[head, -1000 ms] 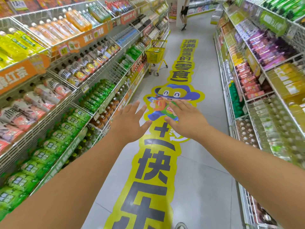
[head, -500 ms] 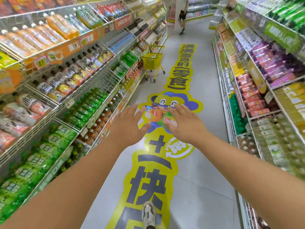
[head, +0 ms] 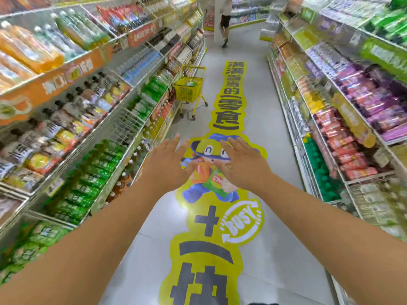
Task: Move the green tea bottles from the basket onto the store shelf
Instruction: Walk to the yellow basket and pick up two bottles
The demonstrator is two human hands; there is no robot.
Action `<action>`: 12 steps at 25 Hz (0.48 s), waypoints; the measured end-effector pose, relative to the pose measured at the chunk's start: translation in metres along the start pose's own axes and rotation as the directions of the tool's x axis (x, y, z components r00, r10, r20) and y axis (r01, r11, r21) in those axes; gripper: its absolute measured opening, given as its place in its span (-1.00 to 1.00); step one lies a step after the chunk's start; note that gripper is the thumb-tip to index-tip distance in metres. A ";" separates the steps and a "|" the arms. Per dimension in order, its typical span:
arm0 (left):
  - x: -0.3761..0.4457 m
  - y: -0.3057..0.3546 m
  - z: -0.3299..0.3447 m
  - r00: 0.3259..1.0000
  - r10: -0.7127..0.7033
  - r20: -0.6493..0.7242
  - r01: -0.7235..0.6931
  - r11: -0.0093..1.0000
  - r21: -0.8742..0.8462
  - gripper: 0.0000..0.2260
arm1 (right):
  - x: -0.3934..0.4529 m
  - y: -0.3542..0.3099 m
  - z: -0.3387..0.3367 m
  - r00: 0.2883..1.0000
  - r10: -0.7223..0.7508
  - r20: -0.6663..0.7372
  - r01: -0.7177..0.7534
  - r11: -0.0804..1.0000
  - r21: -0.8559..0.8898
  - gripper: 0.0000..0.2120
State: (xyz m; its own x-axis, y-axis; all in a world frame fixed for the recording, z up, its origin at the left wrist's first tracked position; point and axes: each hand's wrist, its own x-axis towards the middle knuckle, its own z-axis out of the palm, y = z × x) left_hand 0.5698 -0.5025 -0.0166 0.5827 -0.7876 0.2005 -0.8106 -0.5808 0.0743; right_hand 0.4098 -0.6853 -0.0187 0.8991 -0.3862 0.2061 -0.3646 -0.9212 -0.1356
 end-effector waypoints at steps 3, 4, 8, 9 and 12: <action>0.057 -0.017 0.014 0.999 0.025 0.031 -0.026 1.000 0.006 -0.25 | 0.051 0.019 0.013 0.998 0.055 0.026 -0.056 0.997 0.046 -0.30; 0.080 -0.021 0.020 0.999 0.034 0.040 -0.034 0.999 0.000 -0.26 | 0.072 0.029 0.017 0.997 0.062 0.039 -0.064 0.997 0.046 -0.30; 0.171 -0.030 0.048 0.999 0.050 0.017 -0.051 0.998 0.030 -0.30 | 0.155 0.075 0.033 0.996 0.047 0.070 -0.047 0.999 0.000 -0.31; 0.199 -0.031 0.054 0.999 0.046 0.017 -0.047 0.998 0.044 -0.31 | 0.181 0.089 0.036 0.996 0.044 0.071 -0.045 0.999 0.013 -0.31; 0.277 -0.030 0.071 1.000 0.008 0.021 -0.009 0.999 0.047 -0.31 | 0.257 0.131 0.045 0.998 0.027 0.057 -0.029 0.999 0.021 -0.32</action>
State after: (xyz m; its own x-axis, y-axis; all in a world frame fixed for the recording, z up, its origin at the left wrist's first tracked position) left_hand 0.7597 -0.7175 -0.0326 0.5769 -0.7966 0.1805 -0.8124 -0.5824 0.0263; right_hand 0.6039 -0.9029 -0.0268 0.9011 -0.4079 0.1470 -0.3850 -0.9087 -0.1614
